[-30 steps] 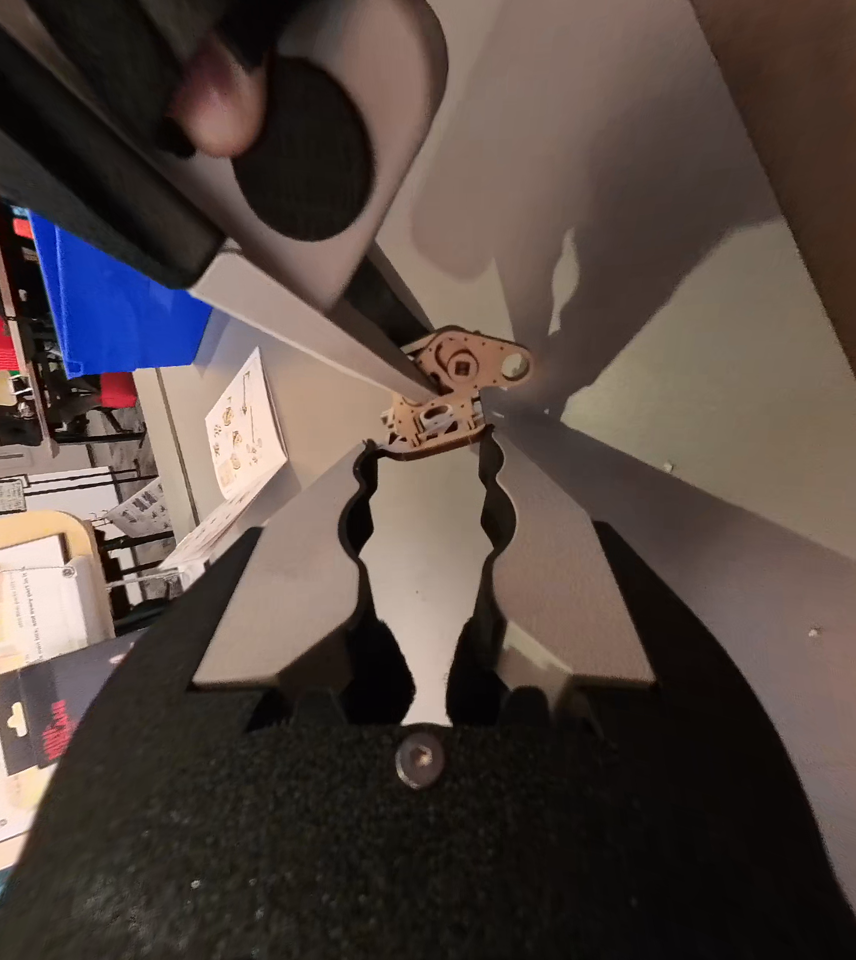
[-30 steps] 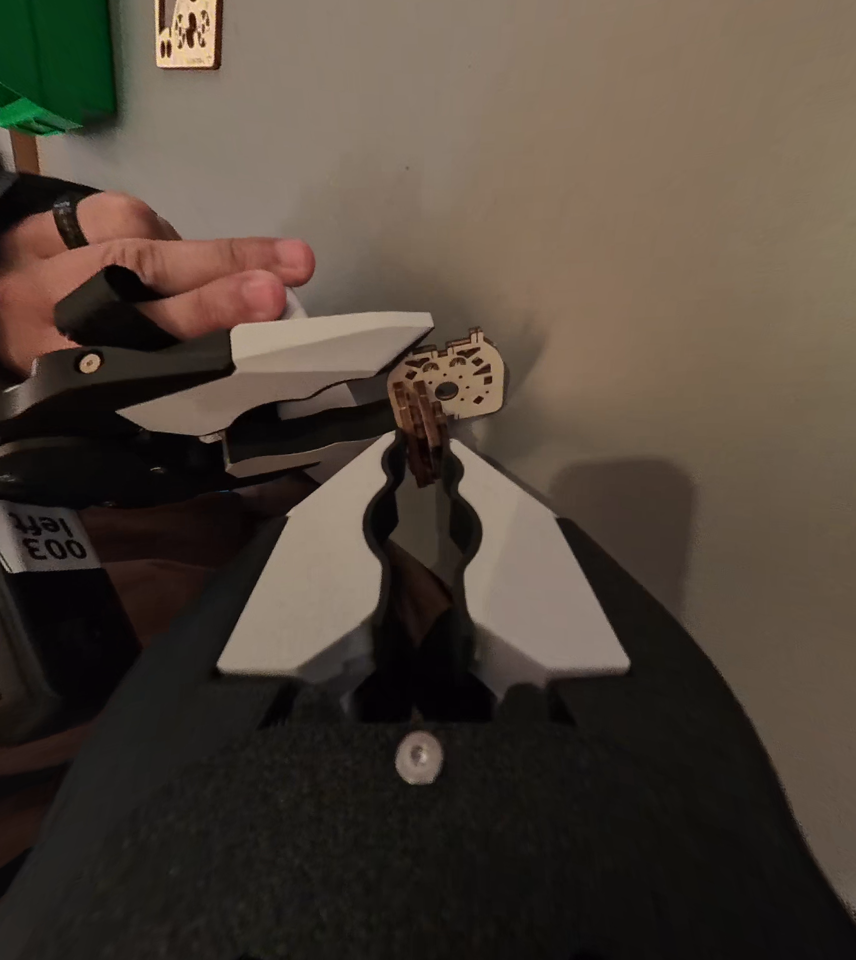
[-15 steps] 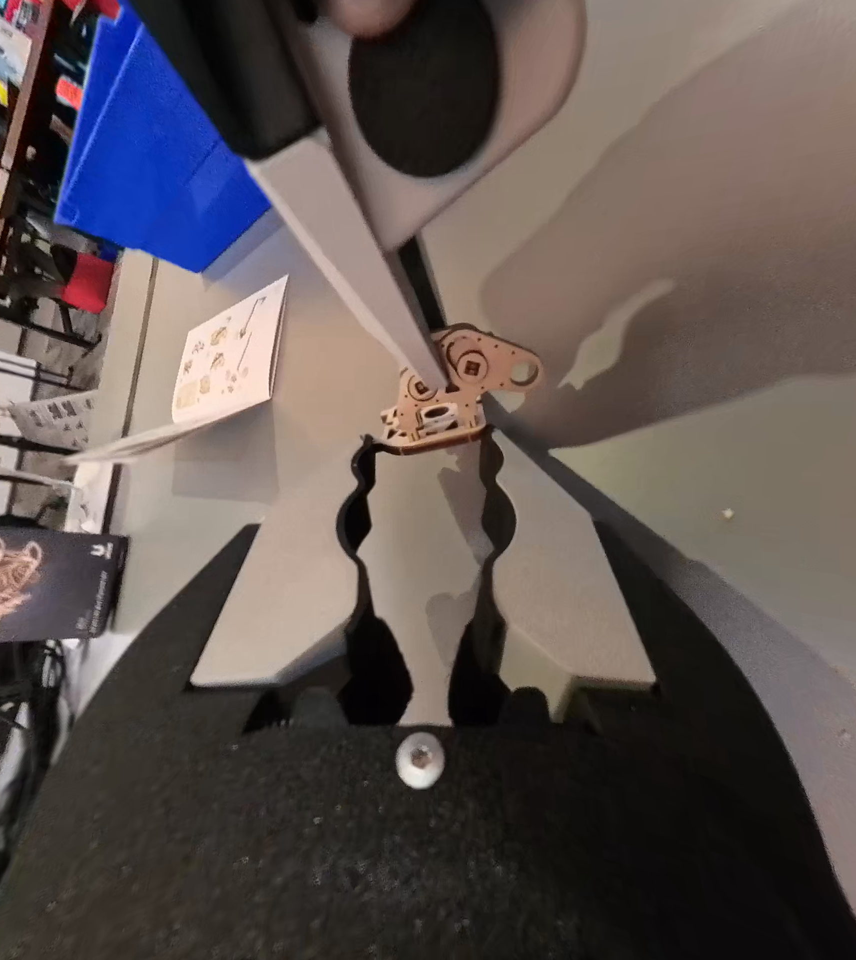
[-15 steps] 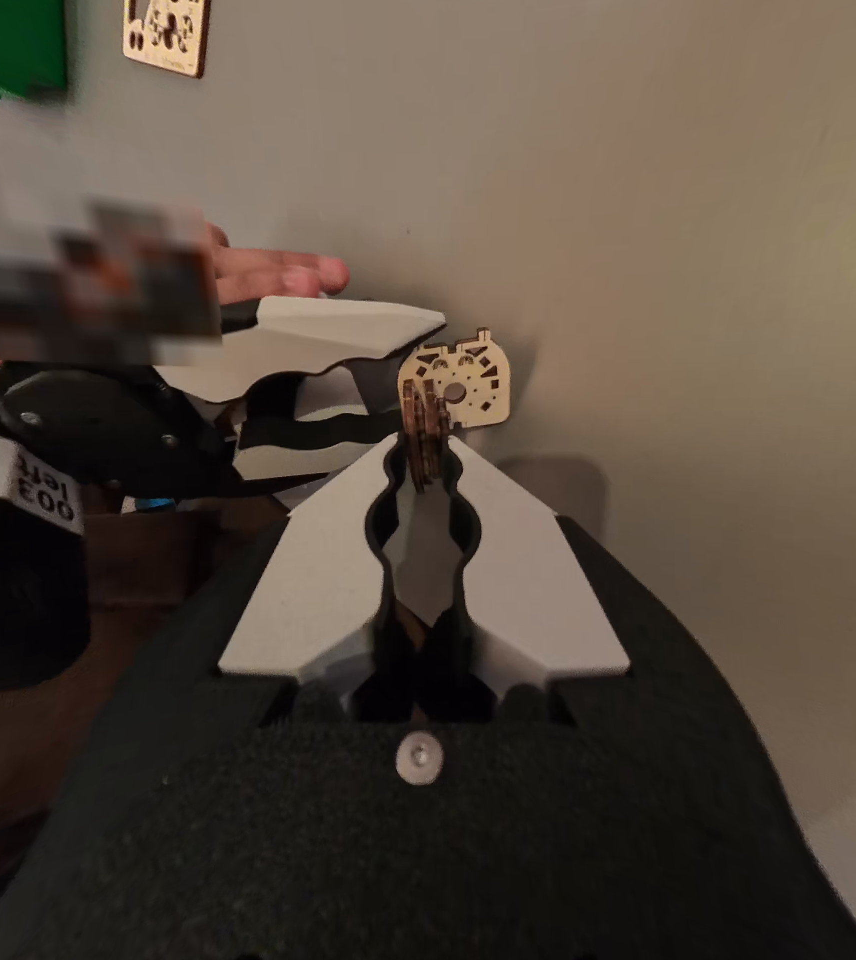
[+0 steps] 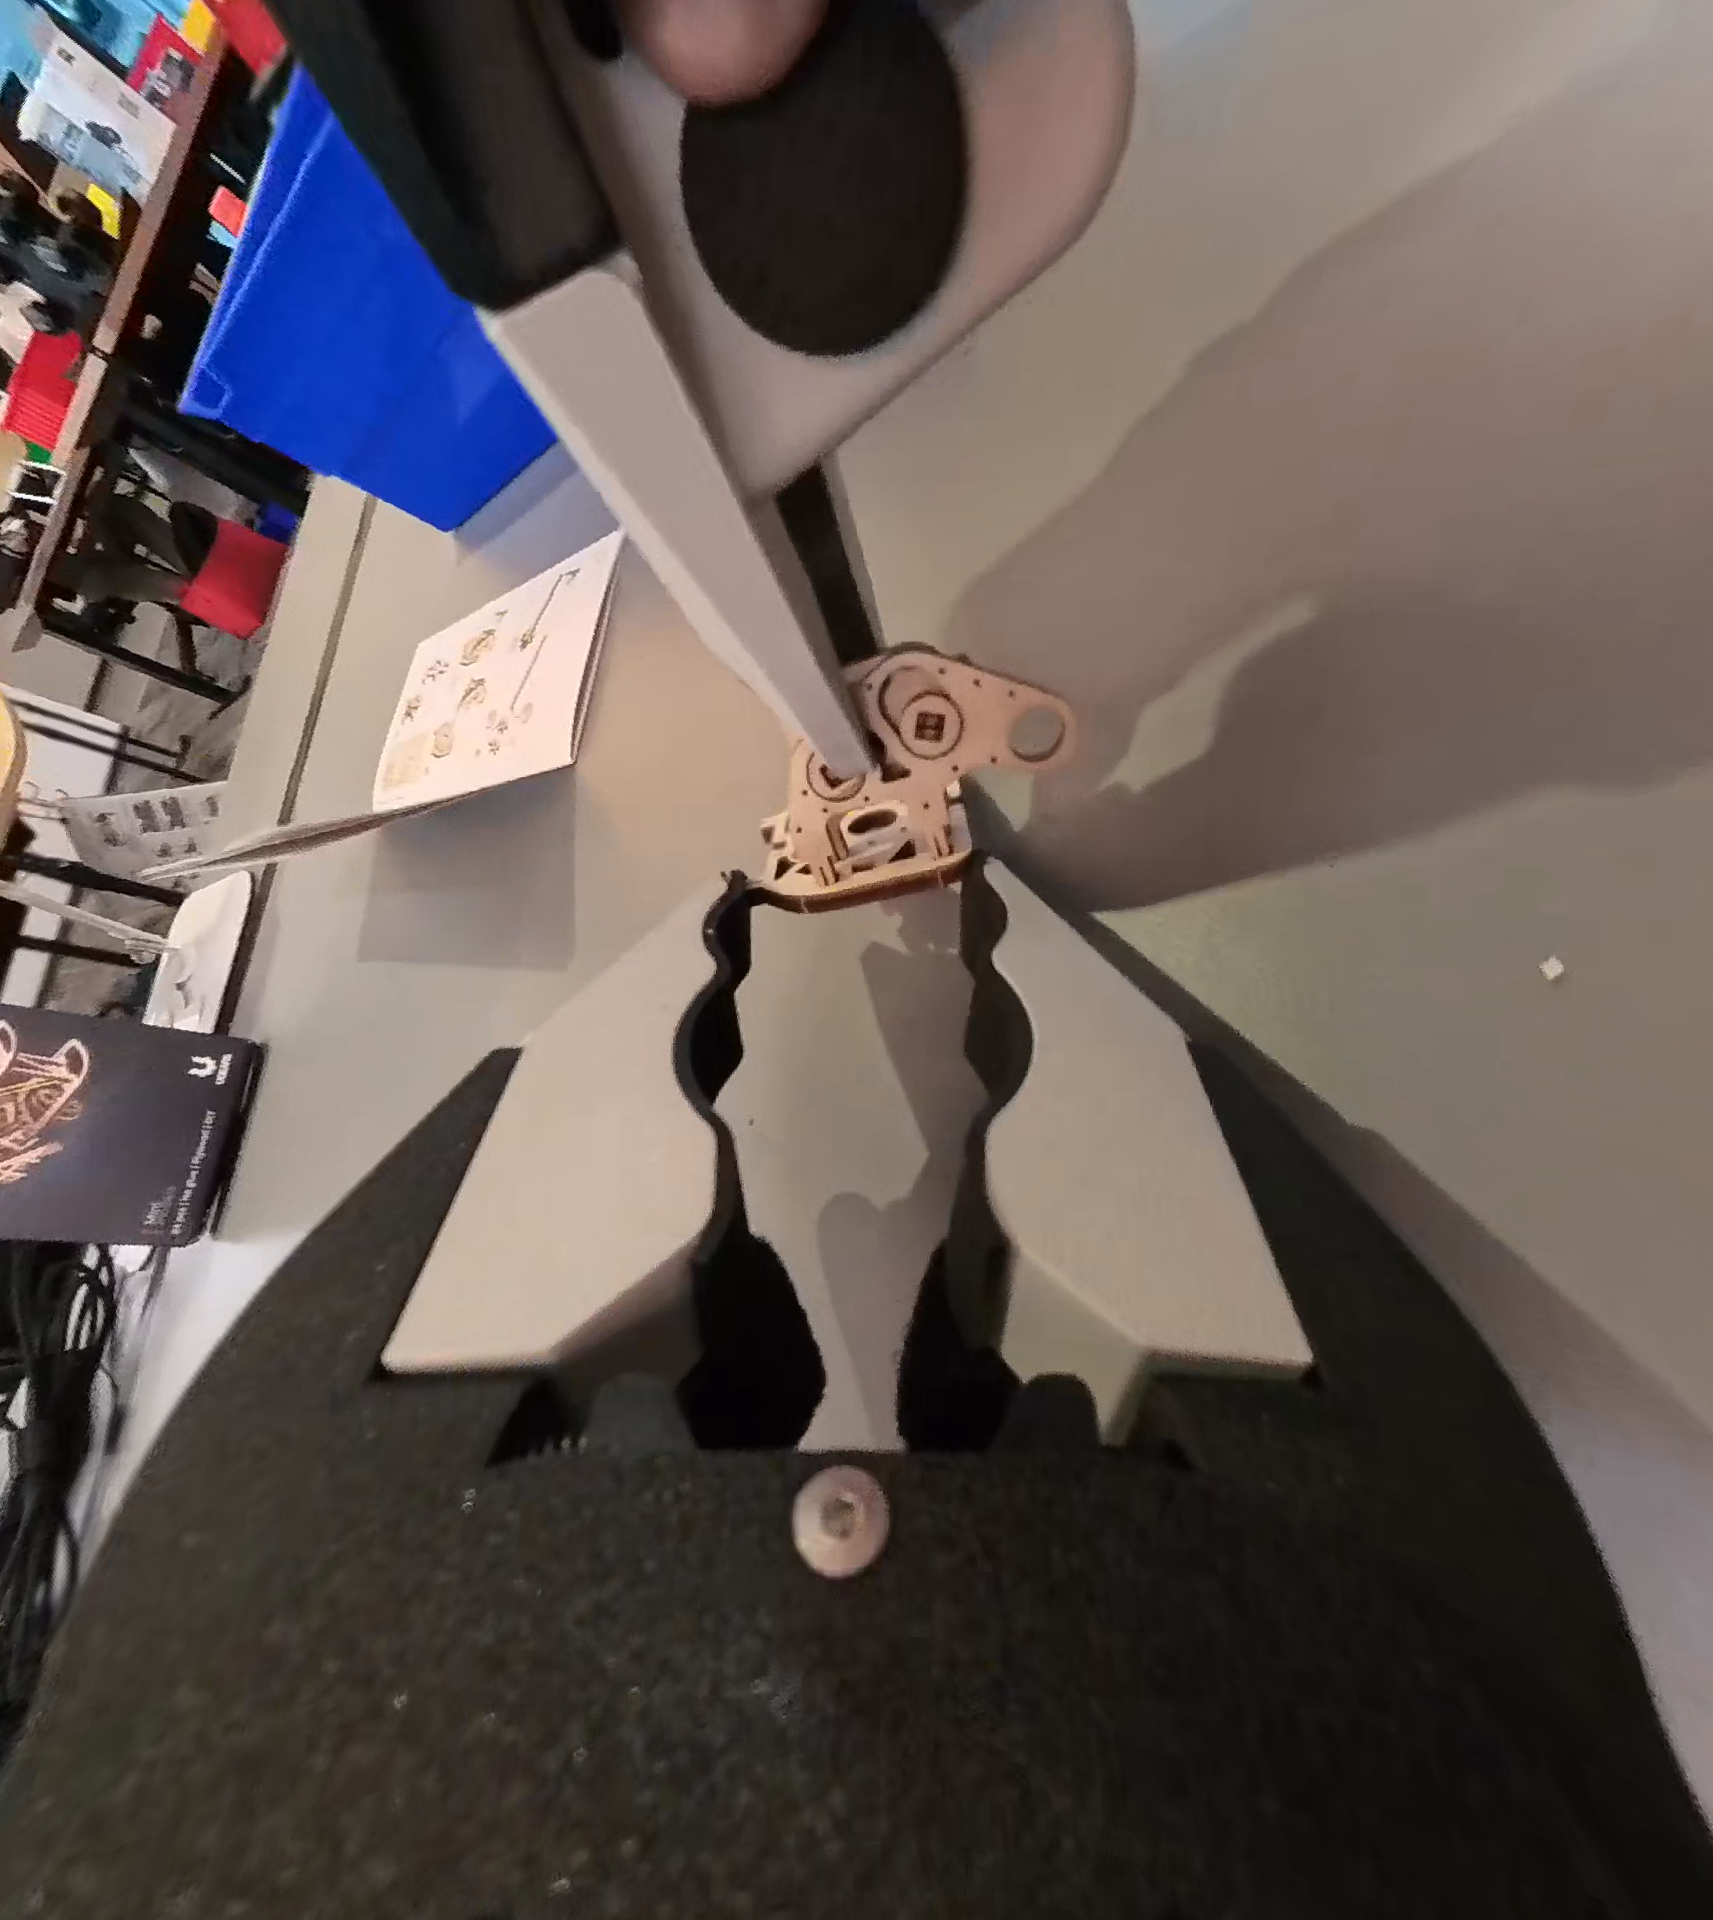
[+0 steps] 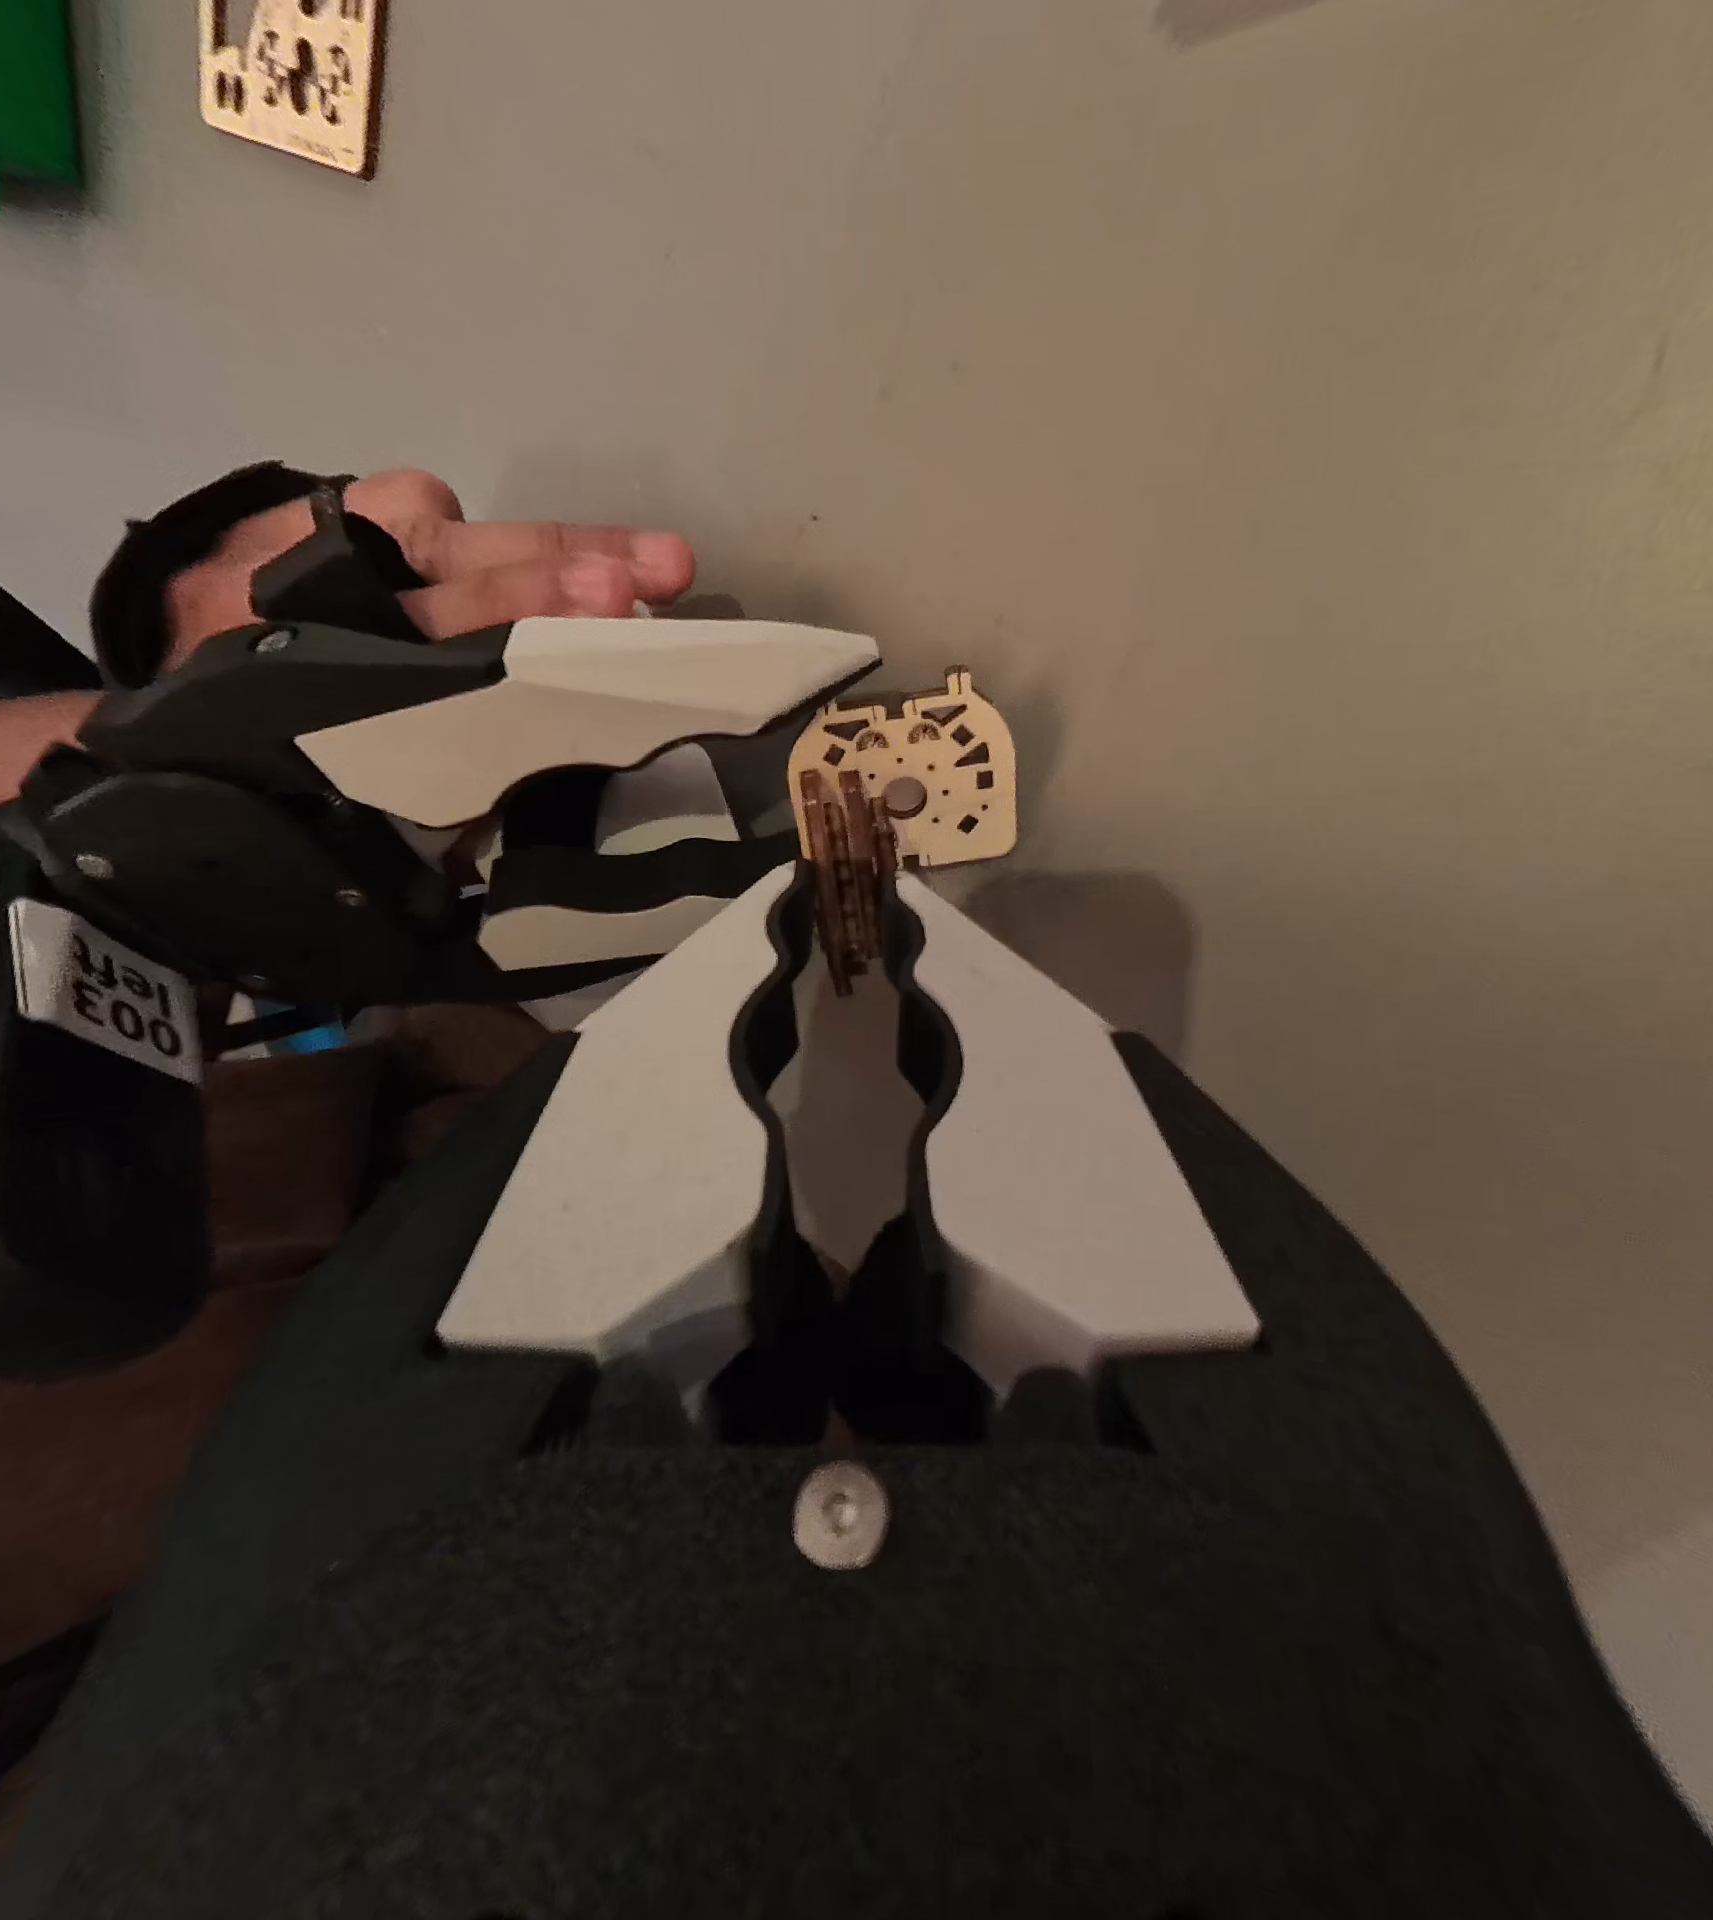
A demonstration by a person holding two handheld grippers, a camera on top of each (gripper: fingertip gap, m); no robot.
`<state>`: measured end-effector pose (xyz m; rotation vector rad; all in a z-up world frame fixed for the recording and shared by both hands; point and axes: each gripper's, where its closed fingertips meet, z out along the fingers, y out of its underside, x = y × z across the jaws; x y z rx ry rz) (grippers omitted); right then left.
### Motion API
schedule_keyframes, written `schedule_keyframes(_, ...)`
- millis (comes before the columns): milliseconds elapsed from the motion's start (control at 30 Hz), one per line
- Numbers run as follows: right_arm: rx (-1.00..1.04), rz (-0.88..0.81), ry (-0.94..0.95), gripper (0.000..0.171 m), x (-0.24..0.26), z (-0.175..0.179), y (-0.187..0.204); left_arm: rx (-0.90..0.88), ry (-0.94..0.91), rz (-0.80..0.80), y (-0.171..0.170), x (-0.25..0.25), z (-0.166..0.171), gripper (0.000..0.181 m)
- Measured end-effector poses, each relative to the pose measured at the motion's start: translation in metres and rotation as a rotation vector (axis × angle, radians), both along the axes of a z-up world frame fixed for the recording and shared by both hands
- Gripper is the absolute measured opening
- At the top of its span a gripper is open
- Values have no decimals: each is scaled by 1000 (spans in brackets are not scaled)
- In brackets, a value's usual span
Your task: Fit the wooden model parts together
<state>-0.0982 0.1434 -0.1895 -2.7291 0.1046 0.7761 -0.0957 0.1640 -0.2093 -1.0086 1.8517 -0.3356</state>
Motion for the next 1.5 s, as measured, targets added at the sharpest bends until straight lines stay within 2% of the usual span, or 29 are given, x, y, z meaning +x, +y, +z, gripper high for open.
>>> schedule_keyframes(233,-100,72,-173,11,2,6,1,-46,-24,17,0,3,1,39)
schedule_keyframes(500,-79,73,-154,11,3,3,0,-110,-2,-5,-2,1,0,39)
schedule_keyframes(900,-81,108,-173,11,1,4,0,-112,-1,-8,-2,1,-1,39)
schedule_keyframes(1300,-103,59,-133,11,0,3,-1,-113,2,-9,-2,1,-1,39)
schedule_keyframes(1500,-156,113,-144,11,0,2,-3,-92,6,-15,-3,1,-2,38)
